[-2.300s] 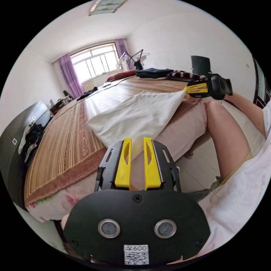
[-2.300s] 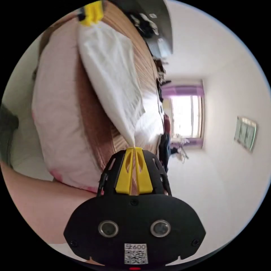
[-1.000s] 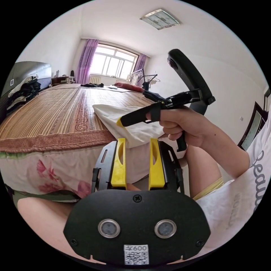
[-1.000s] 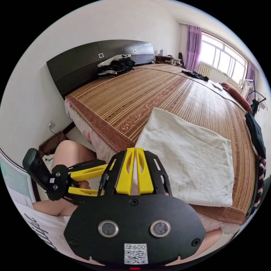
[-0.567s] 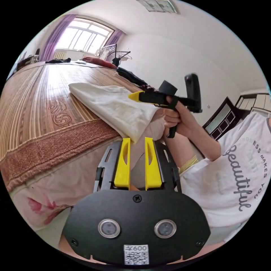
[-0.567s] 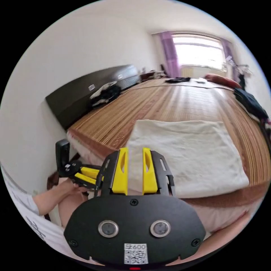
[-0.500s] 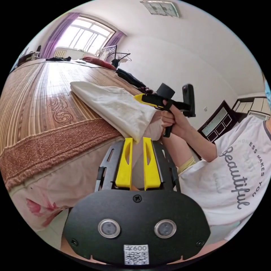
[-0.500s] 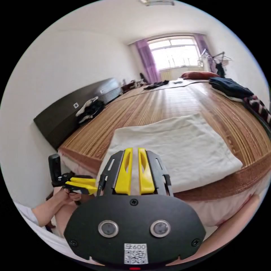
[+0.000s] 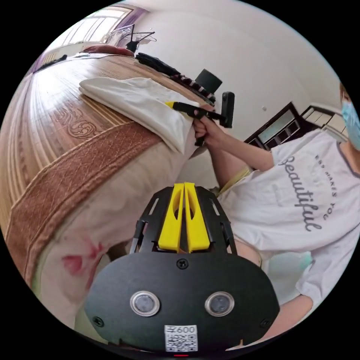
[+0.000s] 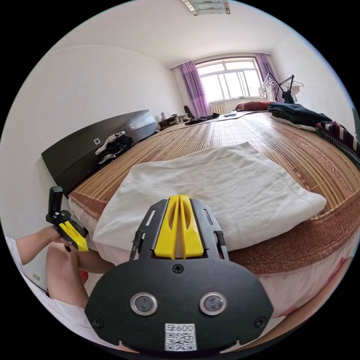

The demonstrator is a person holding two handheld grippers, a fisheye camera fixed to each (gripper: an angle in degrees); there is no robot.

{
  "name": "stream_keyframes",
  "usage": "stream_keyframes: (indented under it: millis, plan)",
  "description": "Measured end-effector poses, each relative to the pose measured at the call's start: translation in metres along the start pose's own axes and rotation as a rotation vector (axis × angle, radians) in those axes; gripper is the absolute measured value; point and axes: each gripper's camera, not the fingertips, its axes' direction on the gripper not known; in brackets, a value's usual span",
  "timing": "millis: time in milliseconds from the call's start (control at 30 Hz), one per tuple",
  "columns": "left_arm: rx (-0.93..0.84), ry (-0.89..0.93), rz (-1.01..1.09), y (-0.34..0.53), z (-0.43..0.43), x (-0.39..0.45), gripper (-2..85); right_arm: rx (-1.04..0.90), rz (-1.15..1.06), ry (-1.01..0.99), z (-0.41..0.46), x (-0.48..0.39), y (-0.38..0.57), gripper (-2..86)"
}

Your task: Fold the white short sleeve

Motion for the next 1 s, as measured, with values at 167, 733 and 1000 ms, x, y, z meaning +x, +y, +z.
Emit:
stream_keyframes:
  millis: [167, 733, 1000]
  plan:
    - [0.134, -0.721, 0.158, -0.019, -0.012, 0.173, 6.7, 0.029, -0.006, 0.029, -0.007, -0.028, 0.003, -0.7]
    - [-0.241, -1.495, 0.807, -0.065, 0.183, 0.399, 3.2, 0.056, -1.078, -0.029, -0.098, -0.257, 0.071, 9.6]
    - [-0.214, -1.515, 0.778, -0.063, 0.169, 0.418, 3.0, 0.04, -1.353, 0.12, -0.053, -0.335, 0.095, 2.8]
